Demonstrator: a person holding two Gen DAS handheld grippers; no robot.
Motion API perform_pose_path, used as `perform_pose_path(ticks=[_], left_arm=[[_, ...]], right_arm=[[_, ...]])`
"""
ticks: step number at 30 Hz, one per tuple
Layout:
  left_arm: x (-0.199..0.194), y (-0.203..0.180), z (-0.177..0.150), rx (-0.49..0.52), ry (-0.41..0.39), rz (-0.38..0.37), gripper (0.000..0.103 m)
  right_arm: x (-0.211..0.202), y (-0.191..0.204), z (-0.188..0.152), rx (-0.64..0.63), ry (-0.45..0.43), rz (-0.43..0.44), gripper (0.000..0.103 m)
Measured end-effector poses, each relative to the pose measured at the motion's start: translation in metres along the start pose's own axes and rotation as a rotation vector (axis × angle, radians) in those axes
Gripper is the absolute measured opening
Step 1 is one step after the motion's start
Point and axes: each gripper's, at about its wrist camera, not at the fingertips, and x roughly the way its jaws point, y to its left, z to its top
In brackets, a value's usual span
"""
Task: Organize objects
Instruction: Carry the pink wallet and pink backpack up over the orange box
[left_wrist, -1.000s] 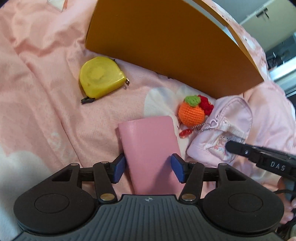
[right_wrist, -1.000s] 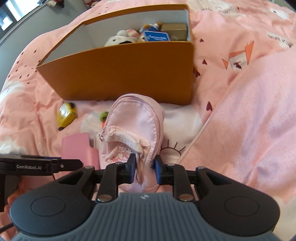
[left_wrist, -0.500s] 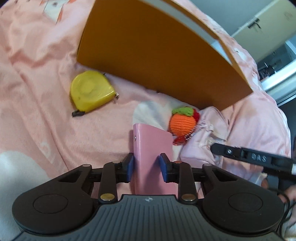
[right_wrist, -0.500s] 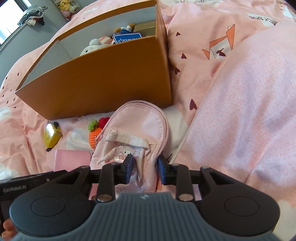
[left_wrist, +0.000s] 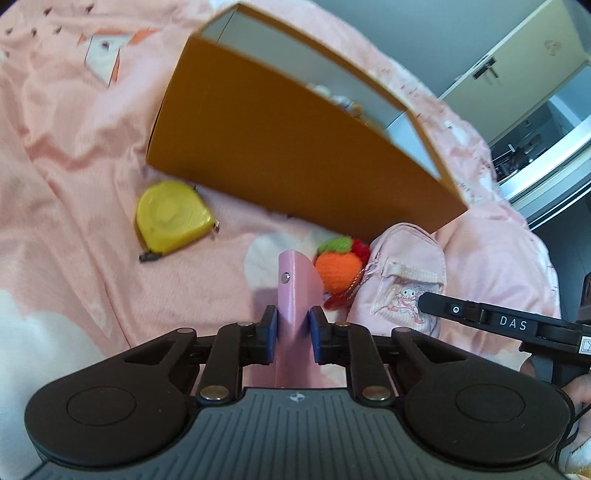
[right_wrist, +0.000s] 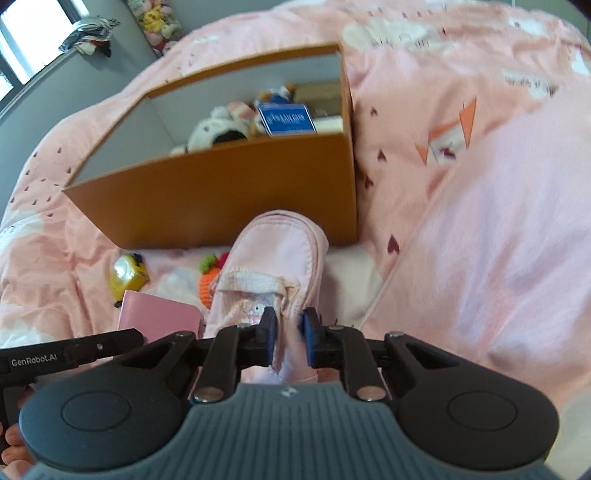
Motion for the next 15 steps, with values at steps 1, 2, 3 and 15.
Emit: perform_pose_path(ticks=[1, 2, 3, 15], left_arm=[[-0.006, -0.002, 0.001, 0.011, -0.019, 0.001, 0.02], [-0.011, -0.005, 0.002, 0.024, -0.04, 0.002, 0.019], [-0.017, -0.007, 0.004, 0.031, -0.061, -0.001, 0.019], [-0.075, -0.028, 0.056, 0.024, -0.231, -0.092, 0.019]], right_arm=[[-0.004, 0.002, 0.001, -0.007, -0.011, 0.001, 0.016], [-0.008, 0.004, 0.003, -0.011, -0.022, 0.004, 0.016], [-0.013, 0.006, 0.005, -0.016, -0.035, 0.009, 0.016], [-0.068, 0.032, 0.044, -0.079, -0.183, 0.135, 0.014]])
